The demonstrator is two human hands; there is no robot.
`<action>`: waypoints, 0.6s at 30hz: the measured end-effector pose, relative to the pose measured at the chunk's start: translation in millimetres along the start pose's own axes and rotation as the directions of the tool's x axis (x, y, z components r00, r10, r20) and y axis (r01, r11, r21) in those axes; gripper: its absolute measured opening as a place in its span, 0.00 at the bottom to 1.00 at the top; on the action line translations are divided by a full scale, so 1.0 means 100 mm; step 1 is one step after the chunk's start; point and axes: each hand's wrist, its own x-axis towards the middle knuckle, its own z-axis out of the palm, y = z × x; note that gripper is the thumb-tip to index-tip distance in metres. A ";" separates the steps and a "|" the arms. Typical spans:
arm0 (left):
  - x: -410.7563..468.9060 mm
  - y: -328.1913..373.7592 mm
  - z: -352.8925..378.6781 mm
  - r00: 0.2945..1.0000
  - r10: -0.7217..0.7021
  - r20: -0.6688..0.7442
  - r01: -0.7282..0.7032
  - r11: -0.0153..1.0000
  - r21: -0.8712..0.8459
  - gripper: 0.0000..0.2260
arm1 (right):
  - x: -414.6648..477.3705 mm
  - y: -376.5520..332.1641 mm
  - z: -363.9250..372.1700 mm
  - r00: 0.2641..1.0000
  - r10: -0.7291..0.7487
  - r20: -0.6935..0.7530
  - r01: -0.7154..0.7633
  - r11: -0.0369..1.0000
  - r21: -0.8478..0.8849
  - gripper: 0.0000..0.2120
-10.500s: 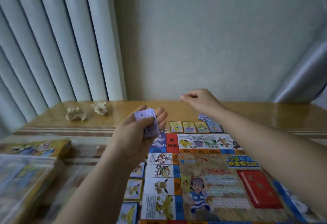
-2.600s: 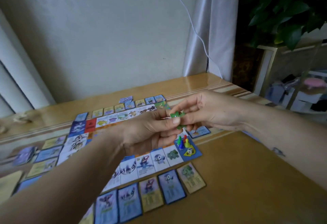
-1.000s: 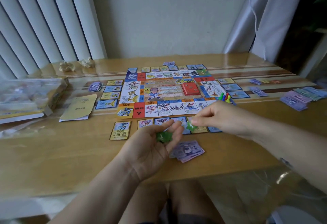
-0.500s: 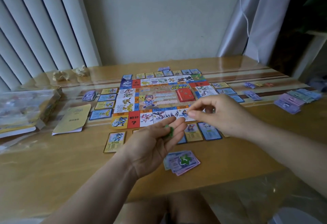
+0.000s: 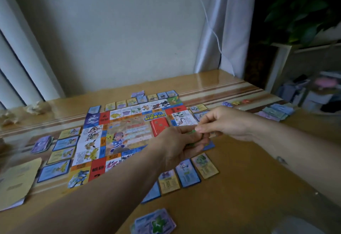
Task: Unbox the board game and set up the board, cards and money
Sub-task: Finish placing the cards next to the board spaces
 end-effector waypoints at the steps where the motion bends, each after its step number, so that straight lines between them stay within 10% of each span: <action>1: 0.10 0.03 0.05 1.000 -0.004 0.002 0.004 1.000 -0.012 0.11 | 0.05 0.06 -0.08 1.000 0.022 -0.022 -0.022 1.000 -0.018 0.05; 8: 0.65 0.29 0.20 1.000 -0.030 0.001 0.030 0.967 -0.251 0.14 | 0.45 0.60 -0.77 0.894 0.058 -0.445 -0.094 0.994 -0.058 0.04; 18: 0.94 0.38 -0.07 1.000 0.025 0.003 -0.023 0.953 -0.301 0.13 | 0.78 1.05 -0.80 0.852 0.051 -0.522 -0.272 0.894 -0.356 0.09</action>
